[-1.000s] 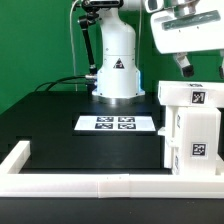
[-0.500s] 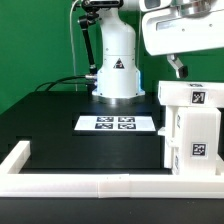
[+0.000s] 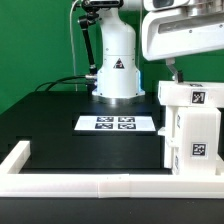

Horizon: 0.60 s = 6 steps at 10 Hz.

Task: Assemble cabinet

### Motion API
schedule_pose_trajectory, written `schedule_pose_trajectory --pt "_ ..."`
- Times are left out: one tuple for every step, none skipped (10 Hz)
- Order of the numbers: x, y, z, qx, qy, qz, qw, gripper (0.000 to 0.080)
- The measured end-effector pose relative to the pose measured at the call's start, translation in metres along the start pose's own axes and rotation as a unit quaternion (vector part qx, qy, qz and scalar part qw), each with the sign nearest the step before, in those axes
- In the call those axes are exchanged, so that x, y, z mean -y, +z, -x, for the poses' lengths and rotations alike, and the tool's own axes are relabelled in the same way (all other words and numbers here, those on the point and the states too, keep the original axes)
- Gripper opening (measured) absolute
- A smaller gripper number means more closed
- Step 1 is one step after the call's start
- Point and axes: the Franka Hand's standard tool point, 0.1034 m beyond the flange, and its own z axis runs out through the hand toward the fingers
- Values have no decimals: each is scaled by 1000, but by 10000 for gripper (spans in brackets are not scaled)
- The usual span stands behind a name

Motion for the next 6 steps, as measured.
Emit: schedule_pose_trajectory --pt "-1 0 0 1 -69 9 998 797" --pt "-1 -1 0 3 -129 18 991 797" --pt "-1 -1 0 8 -144 20 989 797" --pt "-3 -1 0 8 -186 20 982 797" --pt "-4 -1 0 9 -215 20 976 797" --pt "-5 -1 0 9 -239 20 971 797"
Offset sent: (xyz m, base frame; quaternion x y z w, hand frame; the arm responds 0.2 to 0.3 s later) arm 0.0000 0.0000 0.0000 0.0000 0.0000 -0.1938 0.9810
